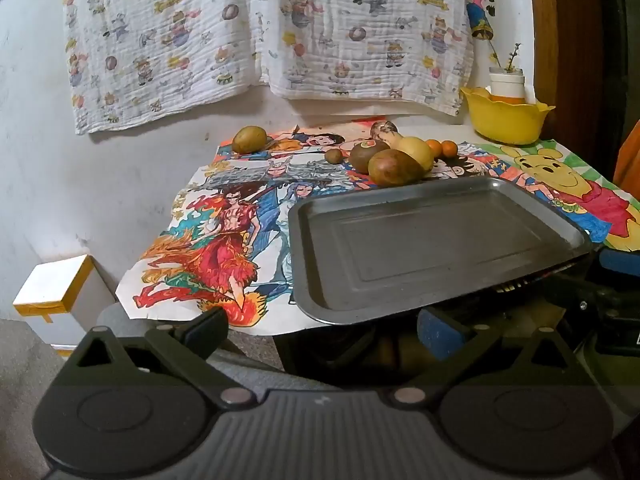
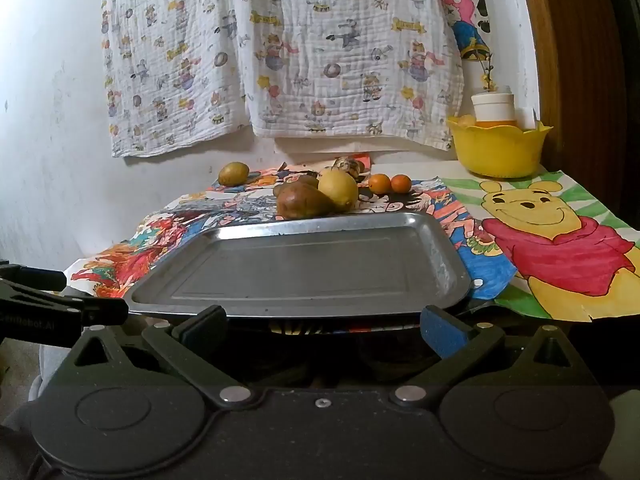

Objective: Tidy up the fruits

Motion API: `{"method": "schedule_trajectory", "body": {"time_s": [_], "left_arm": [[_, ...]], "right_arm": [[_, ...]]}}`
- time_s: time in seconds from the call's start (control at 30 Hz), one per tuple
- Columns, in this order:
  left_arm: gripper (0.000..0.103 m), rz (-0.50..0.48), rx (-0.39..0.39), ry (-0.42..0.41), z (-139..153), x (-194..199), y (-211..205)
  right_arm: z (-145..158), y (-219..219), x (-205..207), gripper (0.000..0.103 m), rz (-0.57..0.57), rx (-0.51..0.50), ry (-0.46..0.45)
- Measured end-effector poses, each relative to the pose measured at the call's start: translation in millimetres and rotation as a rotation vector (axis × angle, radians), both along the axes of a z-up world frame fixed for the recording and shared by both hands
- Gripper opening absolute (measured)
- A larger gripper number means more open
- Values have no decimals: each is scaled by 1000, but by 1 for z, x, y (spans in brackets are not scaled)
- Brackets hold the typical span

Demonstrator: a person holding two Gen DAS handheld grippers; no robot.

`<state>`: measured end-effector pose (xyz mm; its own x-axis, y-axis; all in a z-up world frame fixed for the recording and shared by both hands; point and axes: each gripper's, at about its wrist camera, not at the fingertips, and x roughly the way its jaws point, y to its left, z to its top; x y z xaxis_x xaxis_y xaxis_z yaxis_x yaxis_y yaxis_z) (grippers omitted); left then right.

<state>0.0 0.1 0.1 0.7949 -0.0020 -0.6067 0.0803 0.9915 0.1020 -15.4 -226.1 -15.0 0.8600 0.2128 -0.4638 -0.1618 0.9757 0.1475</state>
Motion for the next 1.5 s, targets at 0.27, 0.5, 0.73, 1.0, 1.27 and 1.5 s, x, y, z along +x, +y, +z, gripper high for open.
{"method": "schedule_trajectory", "body": {"time_s": [0.27,0.5,0.73,1.0,1.27,1.5], "left_arm": [[103,0,-3,5,0,0,0],[103,-1,-1,5,0,0,0],[103,-1,0,5,0,0,0],[103,-1,0,5,0,0,0],[103,0,0,5,0,0,0],[103,0,0,5,0,0,0]], "right_arm": [[-1,-1,1,103,0,2,2],[1,1,-1,103,-2,3,5],[0,-2,0,103,-1,5,7],[0,0,0,103,-3,3,7],[-1,1,0,103,-4,3,7],[0,1,0,103,-4,2,8]]}}
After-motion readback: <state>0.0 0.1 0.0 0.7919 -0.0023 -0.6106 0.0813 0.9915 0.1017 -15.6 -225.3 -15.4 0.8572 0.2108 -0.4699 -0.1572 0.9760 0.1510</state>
